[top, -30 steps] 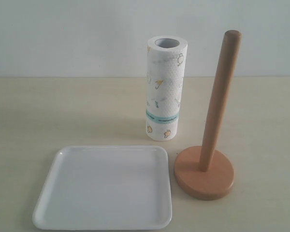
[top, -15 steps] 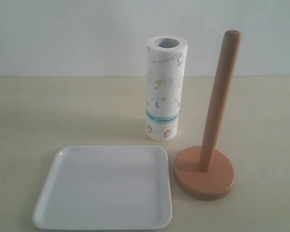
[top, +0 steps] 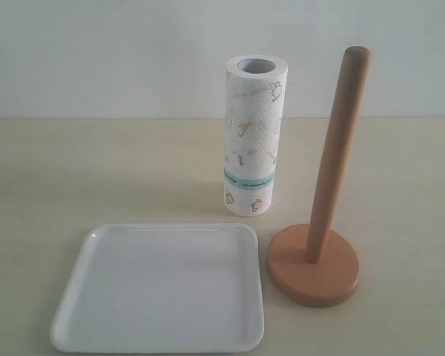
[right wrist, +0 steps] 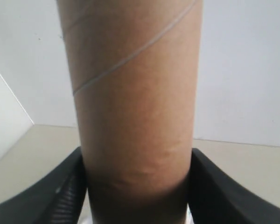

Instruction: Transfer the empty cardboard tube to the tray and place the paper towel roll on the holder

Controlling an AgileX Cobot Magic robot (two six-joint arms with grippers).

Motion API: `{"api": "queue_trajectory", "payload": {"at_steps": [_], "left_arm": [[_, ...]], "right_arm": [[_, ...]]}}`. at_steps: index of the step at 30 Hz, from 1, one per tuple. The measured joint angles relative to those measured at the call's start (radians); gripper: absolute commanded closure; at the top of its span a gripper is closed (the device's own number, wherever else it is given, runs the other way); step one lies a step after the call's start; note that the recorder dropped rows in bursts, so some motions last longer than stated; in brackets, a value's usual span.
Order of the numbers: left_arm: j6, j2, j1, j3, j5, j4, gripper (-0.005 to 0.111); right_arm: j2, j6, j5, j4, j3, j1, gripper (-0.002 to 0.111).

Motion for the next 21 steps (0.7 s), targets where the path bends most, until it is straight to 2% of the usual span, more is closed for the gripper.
{"api": "queue_trajectory", "payload": {"at_steps": [13, 21], "left_arm": [[0.000, 0.000, 0.000, 0.000, 0.000, 0.000, 0.103], [0.000, 0.000, 0.000, 0.000, 0.000, 0.000, 0.103]], "right_arm": [[-0.011, 0.021, -0.155, -0.008, 0.052, 0.000, 0.109], [0.008, -0.146, -0.158, 0.350, 0.052, 0.000, 0.109]]}}
